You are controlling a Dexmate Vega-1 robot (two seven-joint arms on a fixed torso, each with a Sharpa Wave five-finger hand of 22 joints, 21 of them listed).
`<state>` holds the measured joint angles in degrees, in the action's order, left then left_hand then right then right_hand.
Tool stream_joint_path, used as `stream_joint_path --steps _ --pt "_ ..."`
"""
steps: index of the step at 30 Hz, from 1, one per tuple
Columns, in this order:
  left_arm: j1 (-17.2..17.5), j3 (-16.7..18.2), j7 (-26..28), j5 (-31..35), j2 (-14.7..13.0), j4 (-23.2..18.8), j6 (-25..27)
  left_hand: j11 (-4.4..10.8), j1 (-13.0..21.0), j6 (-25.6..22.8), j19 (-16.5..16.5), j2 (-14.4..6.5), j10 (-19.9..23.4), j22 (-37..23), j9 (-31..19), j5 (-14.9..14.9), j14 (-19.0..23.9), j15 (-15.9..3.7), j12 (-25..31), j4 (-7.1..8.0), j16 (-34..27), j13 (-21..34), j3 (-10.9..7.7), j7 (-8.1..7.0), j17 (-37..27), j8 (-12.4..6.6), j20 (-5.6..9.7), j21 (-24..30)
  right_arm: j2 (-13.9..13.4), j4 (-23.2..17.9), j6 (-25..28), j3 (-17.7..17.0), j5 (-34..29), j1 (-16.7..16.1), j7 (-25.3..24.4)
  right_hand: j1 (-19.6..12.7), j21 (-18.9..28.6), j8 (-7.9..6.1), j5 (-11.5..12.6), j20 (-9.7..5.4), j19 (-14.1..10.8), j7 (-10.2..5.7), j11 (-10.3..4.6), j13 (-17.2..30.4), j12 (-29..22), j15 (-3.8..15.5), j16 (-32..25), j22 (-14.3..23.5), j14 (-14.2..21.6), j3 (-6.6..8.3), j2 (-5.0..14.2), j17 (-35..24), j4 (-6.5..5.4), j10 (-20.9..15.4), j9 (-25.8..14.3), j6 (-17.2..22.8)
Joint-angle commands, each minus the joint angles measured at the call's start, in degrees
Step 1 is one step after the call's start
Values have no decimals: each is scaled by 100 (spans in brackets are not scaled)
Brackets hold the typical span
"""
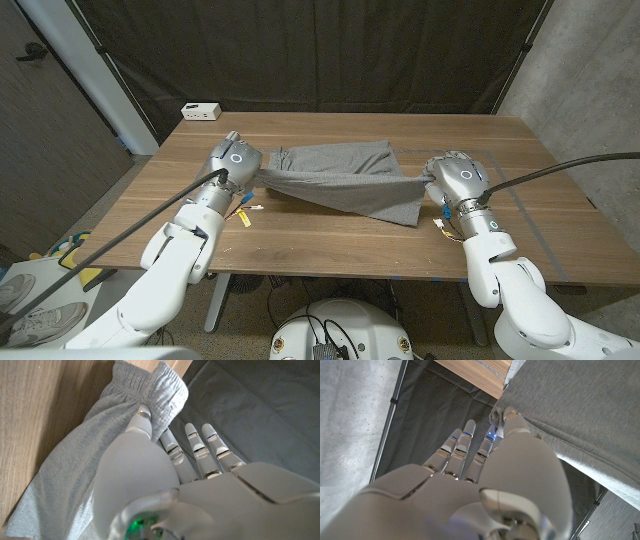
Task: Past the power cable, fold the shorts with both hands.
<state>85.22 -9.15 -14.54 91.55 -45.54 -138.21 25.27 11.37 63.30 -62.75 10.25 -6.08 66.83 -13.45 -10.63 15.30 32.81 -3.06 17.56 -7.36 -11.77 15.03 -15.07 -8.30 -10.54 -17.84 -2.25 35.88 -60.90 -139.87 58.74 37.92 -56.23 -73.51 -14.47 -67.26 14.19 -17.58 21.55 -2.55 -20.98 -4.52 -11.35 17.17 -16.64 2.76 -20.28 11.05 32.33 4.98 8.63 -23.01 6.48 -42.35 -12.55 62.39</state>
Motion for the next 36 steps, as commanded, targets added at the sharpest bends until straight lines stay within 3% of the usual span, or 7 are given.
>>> stream_joint_path --steps 1,17,36 --pt "-290 319 -537 -1019 -152 -89 -284 94 24 -23 15 3 106 -7 -6 49 16 -976 -6 27 0 54 -9 -11 -24 31 5 33 240 313 -660 -273 -285 163 539 -16 21 -25 -15 -127 9 122 -7 10 14 1028 19 20 -20 -7 50 -27 -12 36 -11 205" --pt "-931 564 -1037 -2297 -449 72 -335 90 46 -36 6 10 128 -5 -10 82 13 -976 -31 29 7 66 9 24 -23 73 -2 61 638 745 -1410 -586 -379 427 791 -29 19 -1 -38 -126 20 127 -12 18 27 1042 37 19 -30 -27 63 -38 -24 39 -6 218" --pt "-2398 -39 -1872 -3781 -1060 707 56 88 47 -28 -15 5 110 -3 -15 123 14 -965 -75 53 9 82 37 14 -25 132 -31 91 1080 1541 -2125 -531 -325 1198 996 -61 21 25 -67 -130 22 122 -13 29 44 1042 46 18 -23 -54 72 -62 -32 37 -11 242"
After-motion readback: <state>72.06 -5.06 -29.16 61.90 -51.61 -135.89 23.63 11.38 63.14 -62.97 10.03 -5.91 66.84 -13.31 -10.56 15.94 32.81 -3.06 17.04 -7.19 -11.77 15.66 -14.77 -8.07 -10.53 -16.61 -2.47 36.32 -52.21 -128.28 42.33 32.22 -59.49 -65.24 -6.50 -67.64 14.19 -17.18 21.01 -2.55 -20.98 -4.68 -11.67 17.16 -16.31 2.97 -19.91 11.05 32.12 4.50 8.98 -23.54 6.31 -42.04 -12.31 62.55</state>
